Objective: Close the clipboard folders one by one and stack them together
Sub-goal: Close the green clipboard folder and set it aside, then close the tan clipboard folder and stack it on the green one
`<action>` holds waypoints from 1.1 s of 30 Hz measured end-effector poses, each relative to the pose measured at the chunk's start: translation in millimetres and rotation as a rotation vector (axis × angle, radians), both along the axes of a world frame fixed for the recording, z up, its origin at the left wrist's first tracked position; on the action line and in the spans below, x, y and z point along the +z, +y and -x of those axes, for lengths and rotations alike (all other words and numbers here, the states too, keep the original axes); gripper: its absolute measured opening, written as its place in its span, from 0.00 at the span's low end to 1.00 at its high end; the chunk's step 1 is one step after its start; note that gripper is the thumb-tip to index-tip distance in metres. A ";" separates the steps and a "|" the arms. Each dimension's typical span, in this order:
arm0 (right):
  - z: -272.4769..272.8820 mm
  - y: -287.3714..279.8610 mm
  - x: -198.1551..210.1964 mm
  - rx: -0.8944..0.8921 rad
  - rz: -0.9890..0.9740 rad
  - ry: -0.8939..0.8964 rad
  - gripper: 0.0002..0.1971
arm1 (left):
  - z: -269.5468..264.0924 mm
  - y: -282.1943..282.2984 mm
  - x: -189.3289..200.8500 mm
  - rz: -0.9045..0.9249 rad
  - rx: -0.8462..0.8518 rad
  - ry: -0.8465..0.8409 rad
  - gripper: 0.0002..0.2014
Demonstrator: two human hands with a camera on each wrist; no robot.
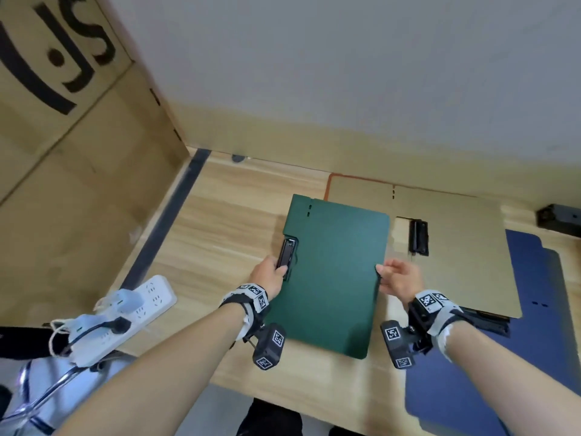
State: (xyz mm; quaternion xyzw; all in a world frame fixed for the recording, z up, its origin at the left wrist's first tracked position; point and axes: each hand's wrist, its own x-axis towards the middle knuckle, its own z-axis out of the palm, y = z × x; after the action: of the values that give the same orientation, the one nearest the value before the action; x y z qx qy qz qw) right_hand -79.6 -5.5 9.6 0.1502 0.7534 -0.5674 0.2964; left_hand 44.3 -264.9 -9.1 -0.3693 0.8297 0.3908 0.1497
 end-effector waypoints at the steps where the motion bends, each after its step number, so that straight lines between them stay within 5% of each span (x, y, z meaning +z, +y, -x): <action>1: 5.5 -16.2 -3.3 -0.010 0.007 0.003 0.08 | 4.3 -16.1 1.5 0.006 0.009 0.011 0.12; 4: 22.8 -65.8 -12.9 0.015 -0.008 -0.004 0.06 | 15.4 -65.8 -0.6 0.023 0.049 0.041 0.12; 14: 65.0 -177.7 -38.2 0.061 -0.125 -0.053 0.21 | 43.4 -159.2 -24.1 0.115 0.048 -0.017 0.15; 20: 55.8 -177.3 -58.9 0.183 -0.151 -0.091 0.29 | 42.2 -162.2 -38.4 0.195 0.027 -0.067 0.12; 27: 48.5 -168.4 -51.7 0.164 -0.179 0.032 0.15 | 43.7 -168.4 -29.9 0.296 -0.028 -0.109 0.14; 33: 41.4 -102.4 -32.5 0.062 -0.159 0.043 0.10 | 76.3 -124.0 -10.6 0.230 -0.063 0.047 0.16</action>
State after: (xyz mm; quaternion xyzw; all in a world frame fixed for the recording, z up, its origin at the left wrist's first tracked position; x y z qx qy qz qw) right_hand -121.0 -107.9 -23.0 0.1376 0.8065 -0.4996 0.2846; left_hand -32.0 -388.9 -19.7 -0.3484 0.8837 0.2966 0.0989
